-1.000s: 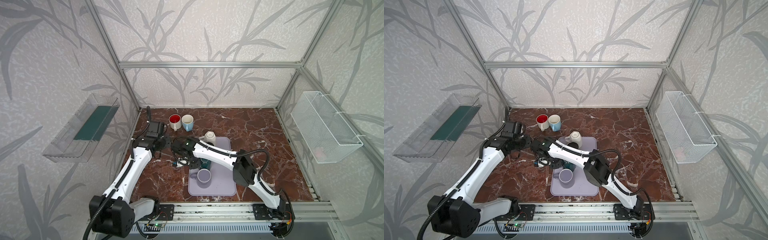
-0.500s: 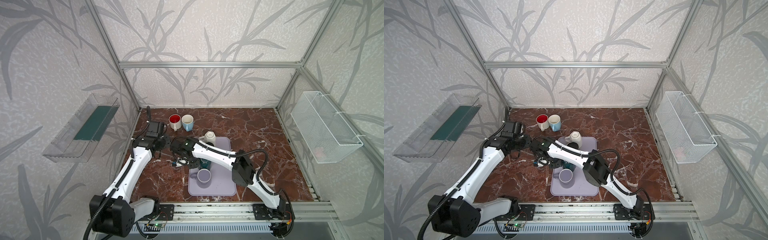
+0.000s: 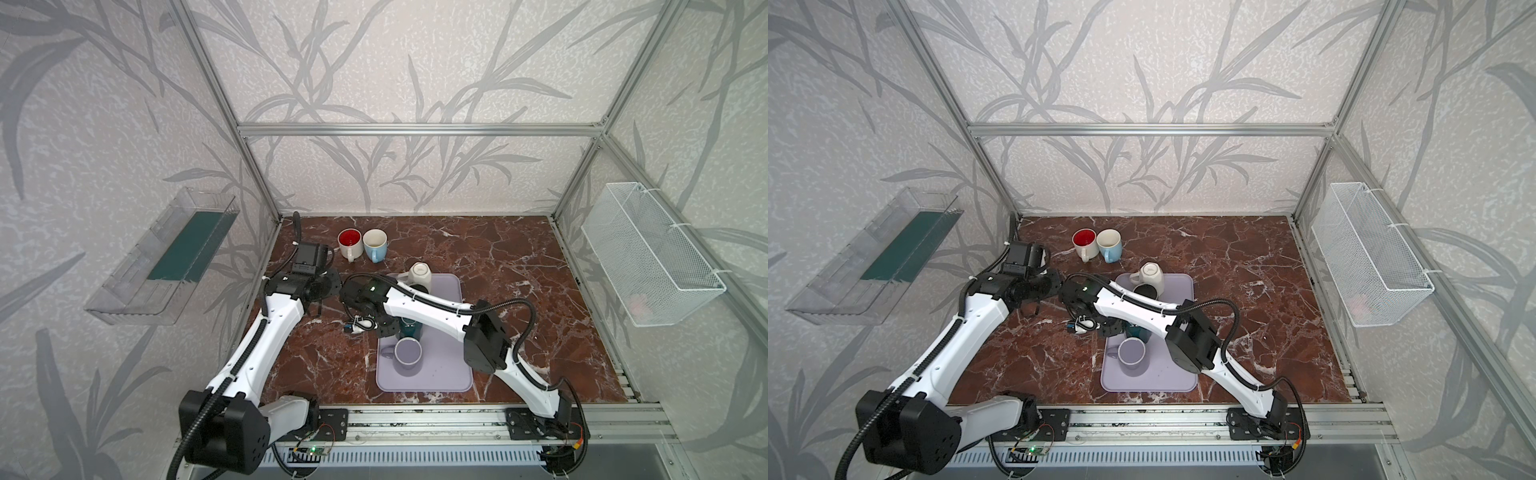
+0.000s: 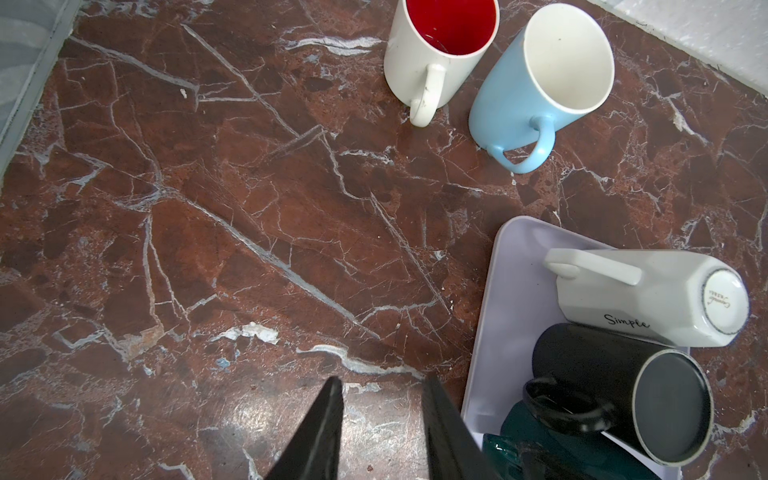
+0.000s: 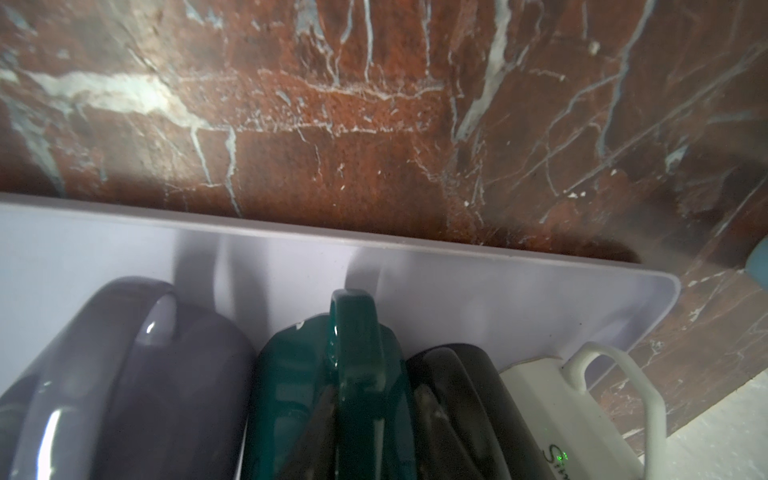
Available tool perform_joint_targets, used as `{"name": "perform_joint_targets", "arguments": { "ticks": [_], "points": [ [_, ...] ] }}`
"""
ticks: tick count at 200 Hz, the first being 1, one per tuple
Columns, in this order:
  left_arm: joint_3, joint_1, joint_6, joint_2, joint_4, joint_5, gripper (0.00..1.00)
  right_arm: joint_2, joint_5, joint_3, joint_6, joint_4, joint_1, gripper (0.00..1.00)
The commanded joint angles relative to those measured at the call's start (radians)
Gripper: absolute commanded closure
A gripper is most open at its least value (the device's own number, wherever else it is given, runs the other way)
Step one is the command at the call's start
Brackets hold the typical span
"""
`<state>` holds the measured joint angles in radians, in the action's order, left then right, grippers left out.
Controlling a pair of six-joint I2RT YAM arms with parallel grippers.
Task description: Turn the mug right side up
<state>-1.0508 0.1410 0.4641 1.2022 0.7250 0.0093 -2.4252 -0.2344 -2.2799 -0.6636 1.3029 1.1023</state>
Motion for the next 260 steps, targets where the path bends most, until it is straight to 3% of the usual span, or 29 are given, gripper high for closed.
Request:
{"name": "perform_joint_targets", "arguments": {
  "ticks": [1,77,111,159,260],
  "points": [
    [0.005,-0.006,-0.008,-0.01,0.003,-0.002,0.64,-0.031,-0.016,0.01,-0.027,0.03,-0.005,0.69],
    [0.012,-0.01,-0.01,-0.012,0.0,0.0,0.65,-0.043,-0.01,0.009,-0.024,0.027,-0.008,0.75],
    [0.011,-0.011,-0.005,-0.017,0.001,0.001,0.65,-0.033,-0.02,0.005,-0.025,0.016,-0.011,0.89],
    [0.003,-0.01,0.004,-0.023,-0.003,0.01,0.66,0.011,-0.022,0.001,-0.026,0.001,-0.017,1.0],
    [0.006,-0.01,0.013,-0.033,-0.038,0.067,0.66,0.155,-0.022,0.055,0.048,-0.064,-0.07,1.0]
  ]
}}
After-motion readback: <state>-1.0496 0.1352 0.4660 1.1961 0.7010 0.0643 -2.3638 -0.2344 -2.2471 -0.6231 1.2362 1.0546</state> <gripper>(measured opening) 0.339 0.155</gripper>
